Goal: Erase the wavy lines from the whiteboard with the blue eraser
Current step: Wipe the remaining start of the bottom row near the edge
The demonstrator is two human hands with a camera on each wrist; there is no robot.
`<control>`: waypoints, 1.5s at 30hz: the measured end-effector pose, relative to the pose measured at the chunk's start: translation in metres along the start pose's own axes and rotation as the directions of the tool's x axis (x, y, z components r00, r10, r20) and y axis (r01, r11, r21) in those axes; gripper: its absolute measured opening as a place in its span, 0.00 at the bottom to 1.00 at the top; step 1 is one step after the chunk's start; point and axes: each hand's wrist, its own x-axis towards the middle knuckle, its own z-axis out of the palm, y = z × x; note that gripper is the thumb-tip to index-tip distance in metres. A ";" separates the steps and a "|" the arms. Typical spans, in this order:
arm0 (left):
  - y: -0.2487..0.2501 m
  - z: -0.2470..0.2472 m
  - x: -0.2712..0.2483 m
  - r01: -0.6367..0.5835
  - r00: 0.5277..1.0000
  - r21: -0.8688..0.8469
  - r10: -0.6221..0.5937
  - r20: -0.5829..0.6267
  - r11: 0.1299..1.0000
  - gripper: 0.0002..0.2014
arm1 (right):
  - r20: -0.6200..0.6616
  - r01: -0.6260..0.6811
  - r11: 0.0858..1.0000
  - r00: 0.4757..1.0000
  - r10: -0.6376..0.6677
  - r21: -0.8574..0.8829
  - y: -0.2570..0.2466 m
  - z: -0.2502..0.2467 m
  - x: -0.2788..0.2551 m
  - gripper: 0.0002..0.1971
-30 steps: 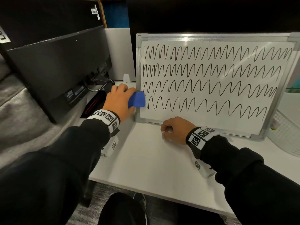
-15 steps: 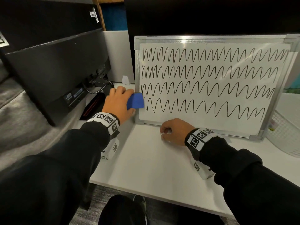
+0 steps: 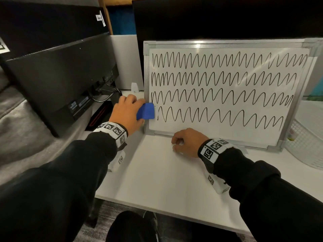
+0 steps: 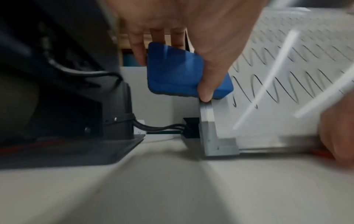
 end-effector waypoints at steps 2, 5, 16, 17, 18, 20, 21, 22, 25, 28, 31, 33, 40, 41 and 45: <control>-0.001 0.001 -0.001 0.026 1.000 -0.024 -0.026 -0.013 0.999 0.31 | -0.001 0.001 1.000 1.000 -0.001 -0.002 0.000 0.000 0.000 0.06; 0.004 0.005 -0.006 -0.123 0.990 0.046 0.120 0.073 0.991 0.31 | 0.002 0.000 1.000 1.000 0.000 -0.003 0.000 0.000 0.000 0.06; 0.000 -0.003 -0.001 -0.095 0.995 0.027 0.094 0.043 0.995 0.32 | 0.003 -0.014 1.000 1.000 0.014 0.010 -0.001 0.001 0.000 0.06; -0.001 -0.006 0.000 -0.040 0.999 -0.006 0.040 0.007 0.999 0.32 | 0.004 -0.014 1.000 1.000 0.014 0.010 -0.001 0.000 0.000 0.06; -0.002 -0.007 0.001 -0.013 1.000 -0.028 0.012 -0.021 1.000 0.32 | 0.005 -0.013 1.000 1.000 0.013 0.010 -0.001 0.000 0.000 0.06; -0.001 -0.005 0.001 -0.058 0.998 -0.016 0.058 0.009 0.998 0.32 | 0.007 -0.014 1.000 1.000 0.014 0.009 -0.001 0.000 0.000 0.06; 0.001 -0.003 0.000 -0.104 0.993 0.005 0.103 0.051 0.995 0.32 | 0.006 -0.015 1.000 1.000 0.015 0.008 -0.001 0.000 0.001 0.06; 0.002 -0.002 -0.001 -0.140 0.987 0.025 0.138 0.081 0.990 0.33 | 0.005 -0.016 1.000 1.000 0.016 0.009 -0.001 0.000 0.000 0.06; 0.001 -0.004 0.000 -0.080 0.996 0.037 0.078 0.040 0.996 0.33 | 0.002 -0.011 1.000 1.000 0.011 0.007 -0.001 0.000 -0.001 0.06; 0.003 -0.002 -0.001 -0.106 0.992 0.032 0.104 0.068 0.994 0.33 | 0.009 -0.012 1.000 1.000 0.012 0.009 -0.002 -0.001 0.000 0.06; 0.007 0.003 -0.004 -0.198 0.975 0.110 0.184 0.126 0.974 0.32 | 0.012 -0.020 1.000 1.000 0.020 0.017 -0.001 -0.001 0.000 0.06; 0.007 0.001 -0.003 -0.101 0.993 0.091 0.095 0.067 0.991 0.31 | 0.016 -0.017 1.000 1.000 0.016 0.012 -0.001 0.000 0.000 0.06; 0.009 0.006 -0.005 -0.169 0.983 0.106 0.160 0.092 0.980 0.31 | 0.021 -0.022 1.000 1.000 0.021 0.014 -0.001 -0.001 0.000 0.06; 0.009 0.004 -0.004 -0.121 0.991 0.083 0.116 0.068 0.989 0.31 | 0.020 -0.023 1.000 1.000 0.023 0.016 -0.001 -0.001 0.000 0.06; 0.013 0.005 -0.005 -0.144 0.986 0.094 0.136 0.092 0.985 0.32 | 0.021 -0.022 1.000 1.000 0.022 0.021 -0.001 -0.001 0.000 0.06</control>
